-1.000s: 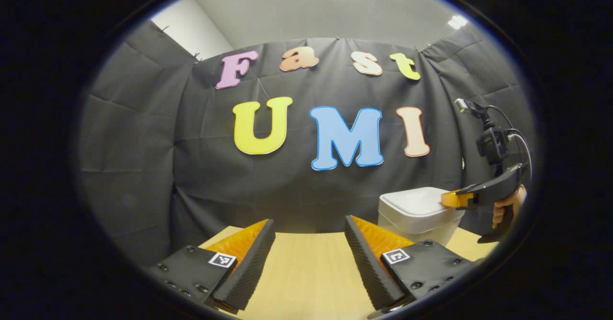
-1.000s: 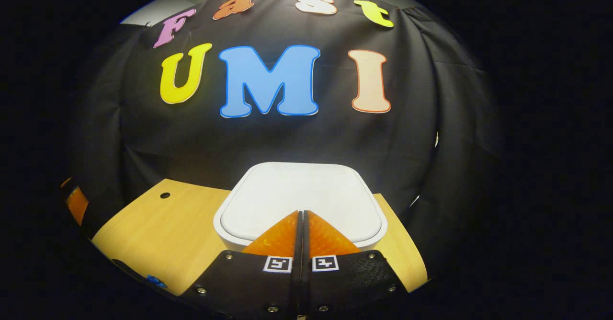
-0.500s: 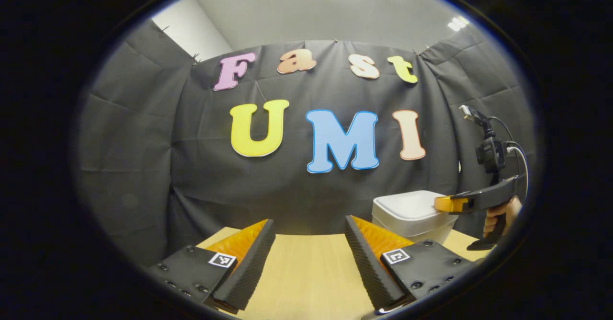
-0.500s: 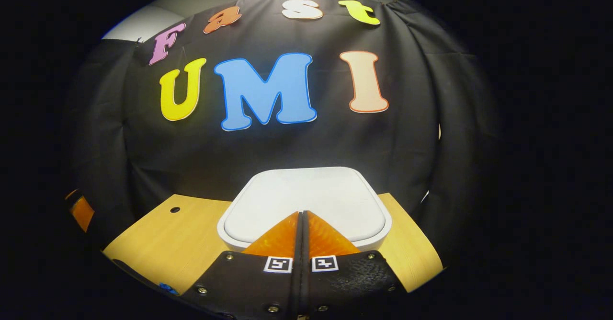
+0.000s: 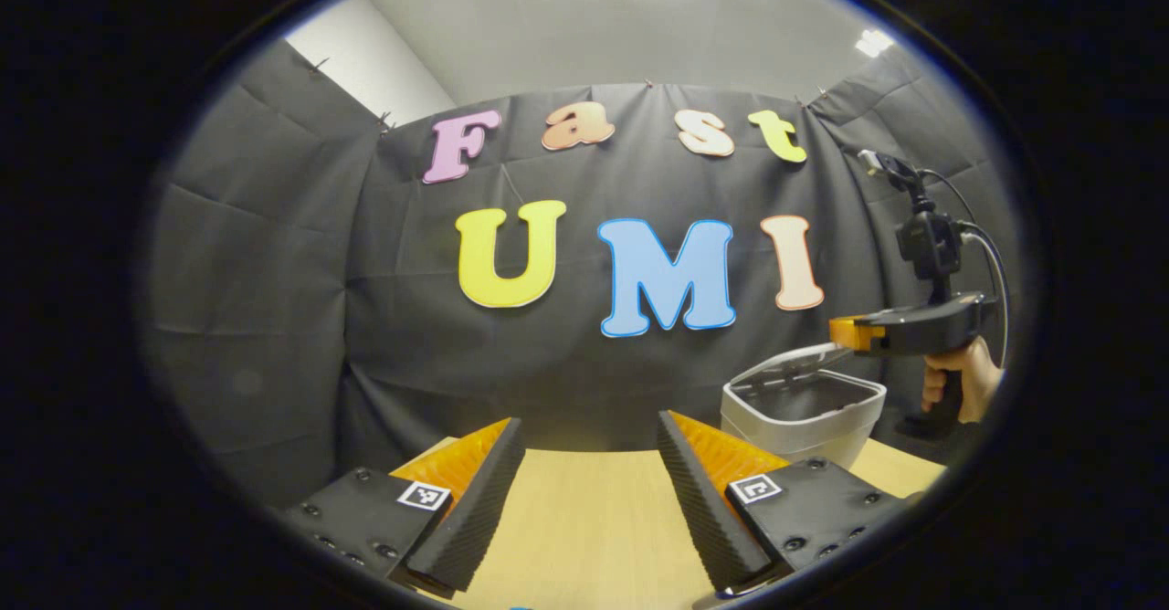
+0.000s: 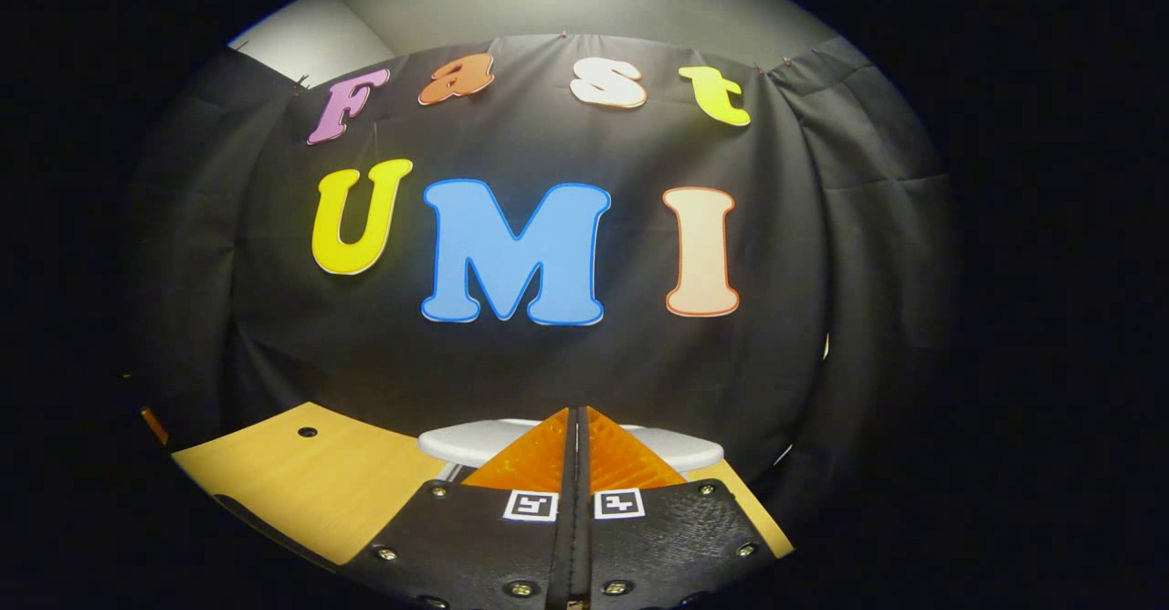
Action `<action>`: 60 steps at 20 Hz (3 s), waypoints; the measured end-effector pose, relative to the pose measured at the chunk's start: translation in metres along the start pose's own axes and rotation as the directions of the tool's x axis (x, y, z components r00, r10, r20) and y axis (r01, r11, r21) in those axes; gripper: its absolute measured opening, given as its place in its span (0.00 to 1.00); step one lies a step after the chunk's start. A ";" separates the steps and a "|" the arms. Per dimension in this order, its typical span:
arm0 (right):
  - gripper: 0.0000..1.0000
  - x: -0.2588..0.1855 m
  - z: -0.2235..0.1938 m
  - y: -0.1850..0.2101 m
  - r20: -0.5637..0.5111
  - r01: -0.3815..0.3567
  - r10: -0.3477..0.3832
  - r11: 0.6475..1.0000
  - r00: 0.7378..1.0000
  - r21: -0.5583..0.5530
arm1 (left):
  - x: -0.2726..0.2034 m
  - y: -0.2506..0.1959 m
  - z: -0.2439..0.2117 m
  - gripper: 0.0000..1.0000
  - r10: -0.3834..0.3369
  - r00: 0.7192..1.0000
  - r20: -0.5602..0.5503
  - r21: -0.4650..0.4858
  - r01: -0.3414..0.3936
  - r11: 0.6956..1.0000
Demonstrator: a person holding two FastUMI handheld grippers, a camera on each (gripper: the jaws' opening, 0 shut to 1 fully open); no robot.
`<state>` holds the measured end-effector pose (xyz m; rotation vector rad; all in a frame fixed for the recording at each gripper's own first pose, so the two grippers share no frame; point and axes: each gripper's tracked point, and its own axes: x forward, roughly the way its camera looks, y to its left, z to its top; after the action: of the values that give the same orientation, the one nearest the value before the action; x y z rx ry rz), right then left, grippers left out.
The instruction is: Press the lid of the desktop garbage bin to open it, pick up the crumpled paper on the desktop and throw it into the bin, then pick up the pop can on the desktop and drop it into the bin, and finally close the garbage bin lid.
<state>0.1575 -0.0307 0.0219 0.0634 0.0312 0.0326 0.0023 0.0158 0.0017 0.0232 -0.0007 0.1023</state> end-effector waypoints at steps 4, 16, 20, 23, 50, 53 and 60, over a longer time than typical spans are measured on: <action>0.01 0.003 0.021 -0.002 0.047 0.003 -0.004 1.000 0.999 0.011 | -0.006 0.007 -0.002 0.99 0.022 1.000 -0.008 -0.007 -0.022 1.000; 0.01 -0.056 0.047 0.012 0.104 -0.051 0.050 0.999 0.993 0.011 | -0.014 0.017 -0.004 0.99 0.024 1.000 -0.018 -0.008 -0.024 1.000; 0.01 -0.087 0.034 0.024 0.087 -0.074 0.074 0.997 0.993 -0.011 | -0.017 0.022 -0.011 0.99 0.014 0.999 -0.033 -0.019 -0.015 1.000; 0.01 -0.107 0.027 0.026 0.091 -0.061 0.064 0.997 0.994 -0.042 | -0.019 0.027 -0.015 0.99 0.006 0.999 -0.039 -0.020 -0.007 1.000; 0.96 -0.186 -0.059 0.099 -0.078 -0.103 0.101 0.995 0.992 -0.014 | -0.083 0.075 -0.291 0.95 -0.133 0.721 -0.681 -0.102 0.086 0.991; 0.96 -0.187 -0.065 0.093 -0.101 -0.085 0.084 0.996 0.991 -0.004 | -0.092 0.078 -0.319 0.97 -0.151 0.643 -0.751 -0.126 0.085 0.988; 0.95 -0.189 -0.073 0.086 -0.134 -0.076 0.079 0.997 0.988 0.022 | -0.089 0.082 -0.361 0.95 -0.129 0.559 -0.819 -0.106 0.073 0.992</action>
<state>-0.0361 0.0529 -0.0401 0.0794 0.1637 0.1144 -0.0950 0.0967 -0.3574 -0.0901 0.9656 -0.0136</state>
